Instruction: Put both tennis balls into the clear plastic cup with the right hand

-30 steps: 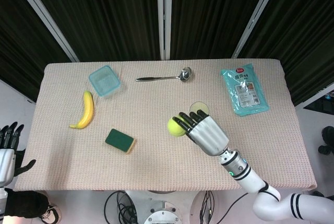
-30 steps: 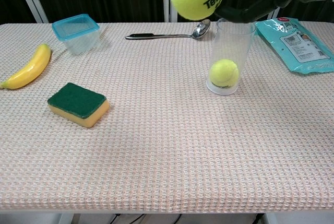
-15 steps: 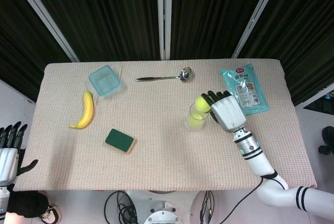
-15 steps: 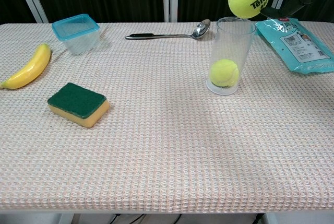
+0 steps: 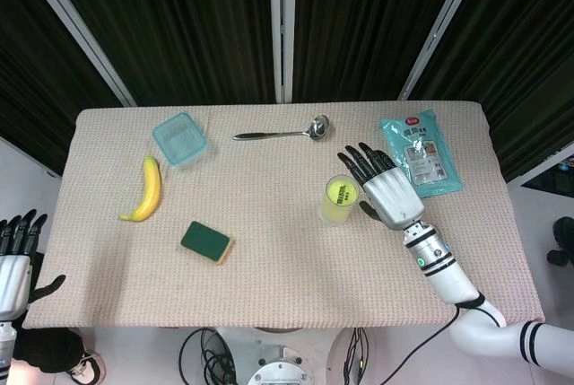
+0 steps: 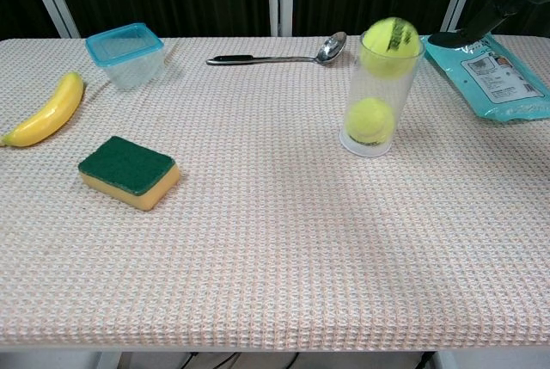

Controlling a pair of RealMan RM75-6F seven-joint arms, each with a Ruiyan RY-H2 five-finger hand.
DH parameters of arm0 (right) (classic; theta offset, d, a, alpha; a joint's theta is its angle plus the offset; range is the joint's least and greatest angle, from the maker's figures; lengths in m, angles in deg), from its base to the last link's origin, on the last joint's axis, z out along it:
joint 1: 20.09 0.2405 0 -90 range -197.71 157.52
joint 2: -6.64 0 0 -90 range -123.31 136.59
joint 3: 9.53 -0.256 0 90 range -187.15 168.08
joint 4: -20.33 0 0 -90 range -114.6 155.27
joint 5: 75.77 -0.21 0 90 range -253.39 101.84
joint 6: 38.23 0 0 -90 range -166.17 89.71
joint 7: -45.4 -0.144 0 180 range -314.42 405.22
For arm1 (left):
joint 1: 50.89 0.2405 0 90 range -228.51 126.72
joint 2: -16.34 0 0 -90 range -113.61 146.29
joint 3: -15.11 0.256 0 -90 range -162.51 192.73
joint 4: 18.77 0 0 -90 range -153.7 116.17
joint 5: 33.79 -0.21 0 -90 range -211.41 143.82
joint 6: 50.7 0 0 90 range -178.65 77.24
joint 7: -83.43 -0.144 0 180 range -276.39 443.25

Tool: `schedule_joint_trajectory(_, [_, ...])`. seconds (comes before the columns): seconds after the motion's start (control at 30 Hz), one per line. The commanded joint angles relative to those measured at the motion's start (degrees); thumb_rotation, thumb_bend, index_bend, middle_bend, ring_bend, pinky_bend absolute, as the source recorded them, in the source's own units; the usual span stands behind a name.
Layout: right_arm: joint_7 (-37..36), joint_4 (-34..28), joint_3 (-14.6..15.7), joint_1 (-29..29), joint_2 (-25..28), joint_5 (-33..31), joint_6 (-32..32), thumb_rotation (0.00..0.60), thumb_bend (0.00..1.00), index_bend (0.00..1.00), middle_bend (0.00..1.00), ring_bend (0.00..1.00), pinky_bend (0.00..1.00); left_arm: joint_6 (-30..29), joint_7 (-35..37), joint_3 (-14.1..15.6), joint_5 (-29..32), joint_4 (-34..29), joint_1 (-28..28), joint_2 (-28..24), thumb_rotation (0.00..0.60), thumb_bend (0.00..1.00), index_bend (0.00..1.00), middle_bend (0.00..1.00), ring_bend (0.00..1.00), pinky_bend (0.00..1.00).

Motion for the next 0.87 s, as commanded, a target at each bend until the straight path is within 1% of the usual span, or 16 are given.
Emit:
schedule_joint_trajectory(0.03, [-1.0,-0.5,0.2,-0.5,0.9,1.0,1.2,0.600,0.14,0.00,0.02,0.00,0.15,-0.1,0.1,0.0,-0.1,0.0,0.0,0.0,0.600,0.00,0.06,0.00,0.00,0.00])
schedule_joint_trajectory(0.1, [-1.8,-1.3,0.8,-1.7,1.5,2.4,3.1,0.600,0.14,0.00,0.02,0.00,0.15,-0.2,0.2,0.0,-0.2,0.0,0.1,0.0,0.600,0.00,0.06,0.00,0.00,0.00])
schedule_joint_trajectory(0.17, [-2.2,-1.3,2.2,-4.4,2.2,5.4,8.0,0.600,0.14,0.00,0.02,0.00,0.12,-0.4,0.5,0.0,-0.5,0.0,0.1,0.0,0.600,0.00,0.06,0.00,0.00,0.00])
schedule_joint_trajectory(0.23, [-1.2,1.1,4.2,-8.3,1.8,8.6,14.6,0.600,0.14,0.00,0.02,0.00,0.09,-0.5,0.5,0.1,-0.8,0.0,0.0,-0.1,0.600,0.00,0.06,0.00,0.00,0.00])
schedule_joint_trajectory(0.27, [-1.2,2.4,5.3,-10.1,1.6,9.4,16.9,0.600,0.14,0.00,0.02,0.00,0.07,-0.4,0.5,0.1,-1.0,-0.1,-0.1,-0.2,0.600,0.00,0.06,0.00,0.00,0.00])
schedule_joint_trajectory(0.33, [-3.8,5.0,7.8,-14.2,1.7,9.3,20.2,0.600,0.14,0.00,0.01,0.00,0.03,-0.3,0.1,0.2,-1.3,-0.4,-0.2,-0.4,0.600,0.00,0.06,0.00,0.00,0.00])
schedule_joint_trajectory(0.4, [-7.8,7.7,9.4,-17.3,2.0,8.1,21.9,0.600,0.14,0.00,0.00,0.00,0.01,-0.3,-0.3,0.3,-1.7,-0.8,-0.3,-0.5,0.600,0.00,0.06,0.00,0.00,0.00])
schedule_joint_trajectory(0.43, [-10.2,10.0,10.3,-19.3,2.2,7.1,22.8,0.600,0.14,0.00,0.00,0.00,0.00,-0.4,-0.4,0.4,-2.0,-1.0,-0.4,-0.6,0.600,0.00,0.06,0.00,0.00,0.00])
schedule_joint_trajectory(0.53, [-15.6,15.9,11.4,-23.7,1.9,4.9,24.9,0.600,0.14,0.00,0.00,0.00,0.00,-0.5,0.0,0.6,-2.7,-1.3,-0.5,-0.6,0.600,0.00,0.06,0.00,0.00,0.00])
schedule_joint_trajectory(0.6, [-18.6,18.4,11.9,-26.3,2.0,3.8,26.1,0.600,0.14,0.00,0.00,0.00,0.00,-0.1,0.2,0.8,-3.1,-1.2,-0.8,-0.7,0.600,0.00,0.06,0.00,0.00,0.00])
schedule_joint_trajectory(0.7, [-20.6,20.4,12.2,-28.9,1.9,3.6,28.2,0.600,0.14,0.00,0.00,0.00,0.00,0.9,0.7,1.2,-4.1,-1.1,-1.5,-0.8,0.600,0.00,0.05,0.00,0.00,0.00])
schedule_joint_trajectory(0.87, [-20.9,20.6,12.0,-31.2,1.1,3.2,29.2,0.600,0.14,0.00,0.00,0.00,0.00,1.6,0.7,1.4,-4.9,-0.5,-2.2,-0.4,0.600,0.00,0.05,0.00,0.00,0.00])
